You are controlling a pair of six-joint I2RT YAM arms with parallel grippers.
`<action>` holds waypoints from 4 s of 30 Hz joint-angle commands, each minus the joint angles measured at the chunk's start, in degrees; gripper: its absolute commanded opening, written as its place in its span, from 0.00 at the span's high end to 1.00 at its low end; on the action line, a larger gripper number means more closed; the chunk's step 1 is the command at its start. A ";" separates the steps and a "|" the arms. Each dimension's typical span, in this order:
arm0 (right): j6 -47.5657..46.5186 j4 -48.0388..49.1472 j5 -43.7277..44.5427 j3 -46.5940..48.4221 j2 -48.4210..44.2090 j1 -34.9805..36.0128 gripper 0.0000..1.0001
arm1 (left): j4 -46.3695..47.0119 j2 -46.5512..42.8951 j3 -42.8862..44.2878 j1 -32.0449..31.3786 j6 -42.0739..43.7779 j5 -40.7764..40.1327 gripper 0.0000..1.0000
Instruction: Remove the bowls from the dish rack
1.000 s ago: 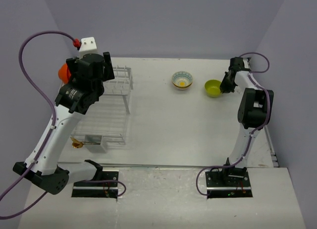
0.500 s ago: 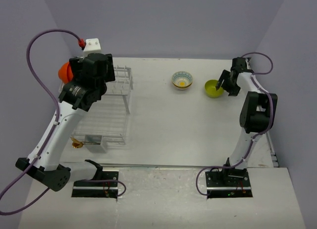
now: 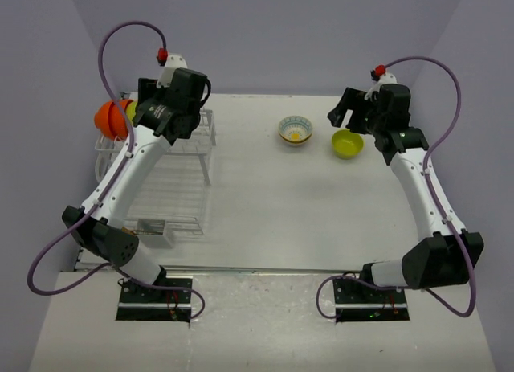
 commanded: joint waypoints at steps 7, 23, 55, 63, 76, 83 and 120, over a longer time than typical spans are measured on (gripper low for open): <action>-0.52 3.26 -9.82 -5.28 -1.21 0.50 0.18 | 1.72 2.35 -1.44 3.74 2.61 -9.57 0.40; -0.70 6.42 -14.84 -7.30 -3.86 0.85 0.21 | 3.83 5.43 -4.52 4.71 1.90 -11.77 0.77; 0.53 8.54 -20.82 -7.66 -6.23 0.85 0.21 | 26.50 0.16 -6.98 -2.59 27.40 -21.35 1.00; 6.39 15.20 -31.41 -10.37 -7.19 0.85 0.15 | 8.23 -0.36 4.07 -3.64 6.06 2.25 1.00; 3.55 8.04 -1.91 7.60 -1.93 24.74 0.18 | 18.84 -5.20 -1.52 -6.01 -9.25 42.16 1.00; -2.37 -5.25 21.60 18.17 7.39 33.36 0.21 | 20.79 -5.82 -3.72 -10.06 -10.49 45.79 1.00; 3.69 -13.43 6.26 16.24 18.80 -10.11 1.00 | 9.10 -27.35 -13.12 -9.36 -6.27 1.25 0.00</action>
